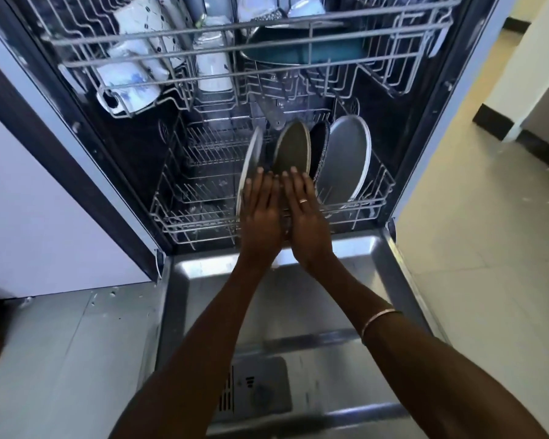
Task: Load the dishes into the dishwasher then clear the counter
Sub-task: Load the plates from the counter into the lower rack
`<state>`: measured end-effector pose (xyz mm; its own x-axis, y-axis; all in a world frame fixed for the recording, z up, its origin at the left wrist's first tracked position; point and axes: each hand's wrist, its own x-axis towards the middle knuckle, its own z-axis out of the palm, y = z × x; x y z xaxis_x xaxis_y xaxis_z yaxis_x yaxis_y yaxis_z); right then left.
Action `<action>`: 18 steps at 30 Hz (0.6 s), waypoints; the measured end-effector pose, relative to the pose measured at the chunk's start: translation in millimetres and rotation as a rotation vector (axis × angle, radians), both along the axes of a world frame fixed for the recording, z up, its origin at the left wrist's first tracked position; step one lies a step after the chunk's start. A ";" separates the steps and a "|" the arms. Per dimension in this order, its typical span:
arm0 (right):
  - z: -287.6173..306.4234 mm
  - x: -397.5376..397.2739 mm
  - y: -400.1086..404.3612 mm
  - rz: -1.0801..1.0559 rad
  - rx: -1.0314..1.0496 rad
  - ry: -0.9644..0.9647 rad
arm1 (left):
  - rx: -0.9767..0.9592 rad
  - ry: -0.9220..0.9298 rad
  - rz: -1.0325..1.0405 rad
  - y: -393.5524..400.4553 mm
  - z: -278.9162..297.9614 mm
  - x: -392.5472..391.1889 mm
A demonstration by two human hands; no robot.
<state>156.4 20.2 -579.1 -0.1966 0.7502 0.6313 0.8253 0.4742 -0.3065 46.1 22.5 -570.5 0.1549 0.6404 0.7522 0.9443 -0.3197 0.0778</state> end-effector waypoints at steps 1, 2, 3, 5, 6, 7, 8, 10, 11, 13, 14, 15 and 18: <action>0.5 -1.9 7.8 -0.016 0.002 -0.040 | -0.018 0.025 0.024 5.7 2.4 -0.7; 0.4 -3.1 15.0 -0.037 0.003 -0.069 | -0.036 0.049 0.037 9.6 4.4 -1.0; 0.0 -4.5 20.8 -0.052 0.007 -0.073 | -0.048 0.069 0.043 12.6 5.5 -1.1; -1.2 -6.8 25.5 -0.070 0.000 -0.066 | -0.051 0.093 0.051 16.4 4.2 -0.2; -2.7 -7.0 26.2 -0.084 -0.001 -0.086 | -0.051 0.096 0.059 17.1 1.5 -0.2; -3.3 -7.4 25.3 -0.103 0.001 -0.113 | -0.055 0.096 0.064 16.8 -0.5 -0.2; -3.2 -8.1 23.7 -0.130 -0.005 -0.143 | -0.061 0.092 0.063 15.8 -1.1 -0.1; 0.7 -9.8 20.6 -0.174 -0.023 -0.174 | -0.089 0.076 0.046 15.3 1.0 0.8; 2.8 -9.8 19.7 -0.178 -0.022 -0.171 | -0.102 0.073 0.037 15.6 2.3 0.9; 7.3 -8.7 15.5 -0.169 -0.026 -0.156 | -0.132 0.091 0.045 14.2 5.7 1.2; 9.6 -8.2 12.9 -0.156 -0.036 -0.154 | -0.153 0.110 0.061 13.0 6.7 1.4; 12.5 -7.5 10.6 -0.143 -0.045 -0.150 | -0.184 0.128 0.082 11.1 8.5 1.8; 21.0 -3.6 6.9 -0.106 -0.110 -0.151 | -0.272 0.166 0.131 5.1 15.4 2.5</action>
